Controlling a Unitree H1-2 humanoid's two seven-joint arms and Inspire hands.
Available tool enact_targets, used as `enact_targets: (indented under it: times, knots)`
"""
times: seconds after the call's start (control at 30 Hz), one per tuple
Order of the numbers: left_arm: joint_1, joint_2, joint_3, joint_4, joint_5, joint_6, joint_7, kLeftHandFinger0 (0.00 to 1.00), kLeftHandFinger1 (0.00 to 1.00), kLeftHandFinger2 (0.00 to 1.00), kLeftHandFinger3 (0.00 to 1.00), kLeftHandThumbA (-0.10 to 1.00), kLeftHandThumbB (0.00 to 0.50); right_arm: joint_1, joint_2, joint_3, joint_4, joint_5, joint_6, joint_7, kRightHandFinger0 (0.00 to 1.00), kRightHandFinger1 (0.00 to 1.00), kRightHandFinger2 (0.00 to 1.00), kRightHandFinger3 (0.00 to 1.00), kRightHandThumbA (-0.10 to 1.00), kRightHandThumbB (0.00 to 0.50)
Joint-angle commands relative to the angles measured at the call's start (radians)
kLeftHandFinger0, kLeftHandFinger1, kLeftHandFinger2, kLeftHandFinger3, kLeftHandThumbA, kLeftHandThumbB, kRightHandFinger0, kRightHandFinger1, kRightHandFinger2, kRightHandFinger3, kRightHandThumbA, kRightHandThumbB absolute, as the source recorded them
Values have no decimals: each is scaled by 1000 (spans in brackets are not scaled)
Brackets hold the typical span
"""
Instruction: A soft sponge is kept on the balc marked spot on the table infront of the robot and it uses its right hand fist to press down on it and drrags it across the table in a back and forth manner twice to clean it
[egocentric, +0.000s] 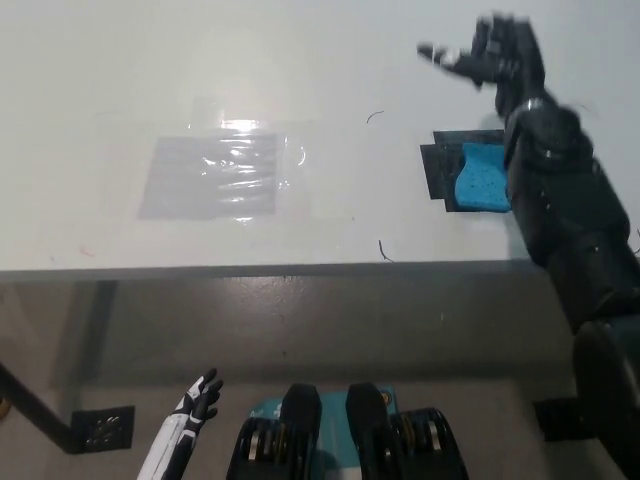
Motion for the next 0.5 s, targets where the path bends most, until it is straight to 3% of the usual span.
enact_targets:
  times: [0.0,0.07,0.13,0.17,0.23,0.27,0.3,0.47]
  knots:
    - [-9,6,-2,-27,16,-41,4,1000,1000,1000,1000,1000,130,-44,-22,-39,107,40,-117,-11,0,0,162,115,1000,156]
    - [-8,7,-3,-29,19,-36,4,1000,1000,1000,1000,1000,138,-22,-26,-53,140,48,-130,-3,0,0,191,200,1000,158]
    - [-7,6,-3,-32,16,-34,0,1000,1000,1000,1000,1000,138,6,-35,-46,167,31,-104,-37,0,0,190,212,1000,173]
    - [-7,7,-3,-29,17,-37,0,1000,1000,1000,1000,1000,134,28,-38,-56,173,41,-116,-31,0,0,203,248,1000,152]
    - [-8,7,-4,-29,22,-36,2,1000,1000,1000,1000,1000,133,50,-40,-75,179,58,-122,-22,0,0,265,349,1000,133]
    - [-8,6,-3,-27,15,-37,-1,1000,1000,1000,1000,1000,140,65,-43,-78,185,59,-101,-17,0,0,331,456,1000,164]
    - [-9,5,-2,-26,12,-37,-3,1000,1000,1000,1000,1000,134,79,-42,-83,188,63,-94,-10,0,0,334,481,1000,165]
    - [-24,5,-8,-23,24,-26,-2,1000,1000,1000,1000,1000,133,129,-21,-79,193,60,-98,7,0,0,273,409,1000,206]
